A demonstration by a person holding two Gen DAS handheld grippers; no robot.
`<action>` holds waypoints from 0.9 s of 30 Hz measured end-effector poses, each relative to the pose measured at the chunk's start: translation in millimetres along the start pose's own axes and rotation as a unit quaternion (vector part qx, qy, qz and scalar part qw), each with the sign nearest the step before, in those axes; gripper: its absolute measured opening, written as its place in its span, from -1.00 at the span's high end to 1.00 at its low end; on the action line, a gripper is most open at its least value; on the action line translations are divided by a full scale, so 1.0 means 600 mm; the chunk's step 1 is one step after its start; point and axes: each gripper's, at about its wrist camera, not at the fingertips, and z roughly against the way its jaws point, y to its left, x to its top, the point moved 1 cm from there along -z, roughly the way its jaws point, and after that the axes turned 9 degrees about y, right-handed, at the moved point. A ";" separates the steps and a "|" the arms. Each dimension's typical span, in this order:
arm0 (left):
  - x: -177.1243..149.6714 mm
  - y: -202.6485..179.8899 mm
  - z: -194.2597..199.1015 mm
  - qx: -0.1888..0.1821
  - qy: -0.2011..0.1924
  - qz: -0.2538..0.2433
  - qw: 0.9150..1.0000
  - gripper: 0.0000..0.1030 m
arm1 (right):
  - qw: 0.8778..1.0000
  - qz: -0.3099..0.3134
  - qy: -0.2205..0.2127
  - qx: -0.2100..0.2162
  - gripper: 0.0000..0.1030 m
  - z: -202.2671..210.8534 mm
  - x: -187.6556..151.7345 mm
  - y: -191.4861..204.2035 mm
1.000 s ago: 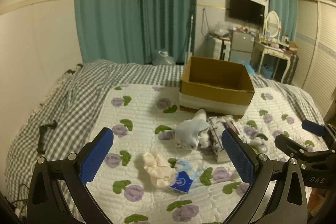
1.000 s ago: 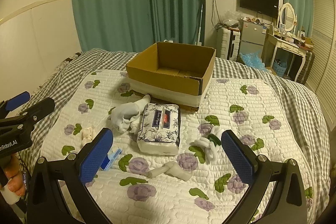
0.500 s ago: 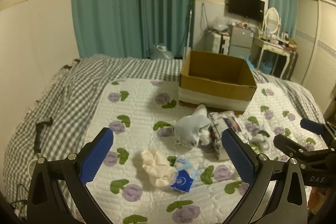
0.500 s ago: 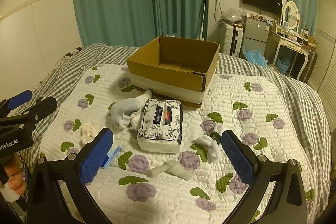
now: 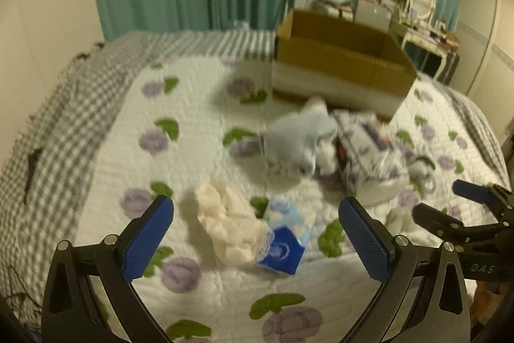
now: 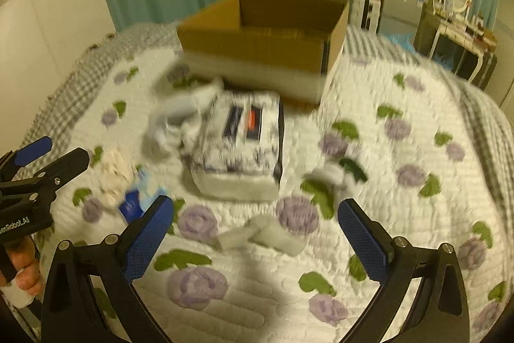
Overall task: Organize soft objects
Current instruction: 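Lower the left tool and grasp the blue tissue pack with the white cloth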
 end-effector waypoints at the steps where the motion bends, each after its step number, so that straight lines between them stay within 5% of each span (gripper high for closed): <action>1: -0.004 -0.002 -0.009 -0.002 0.008 -0.002 1.000 -1.00 | 1.000 0.000 0.009 0.000 -0.91 -0.012 -0.004 0.000; 8: -0.038 -0.025 -0.076 -0.017 0.067 -0.024 0.997 -0.92 | 0.997 -0.022 0.077 0.001 -0.69 -0.093 -0.026 -0.021; 21: -0.036 -0.040 -0.139 -0.034 0.121 -0.056 0.990 -0.74 | 0.993 -0.023 0.112 0.030 -0.30 -0.142 -0.019 -0.027; 24: -0.029 -0.029 -0.138 -0.038 0.120 -0.049 0.991 -0.14 | 0.993 -0.026 0.108 0.035 -0.10 -0.139 -0.018 -0.028; 27: -0.026 -0.020 -0.126 -0.060 0.114 -0.046 0.991 0.09 | 0.994 -0.024 0.101 0.029 0.34 -0.128 -0.022 -0.031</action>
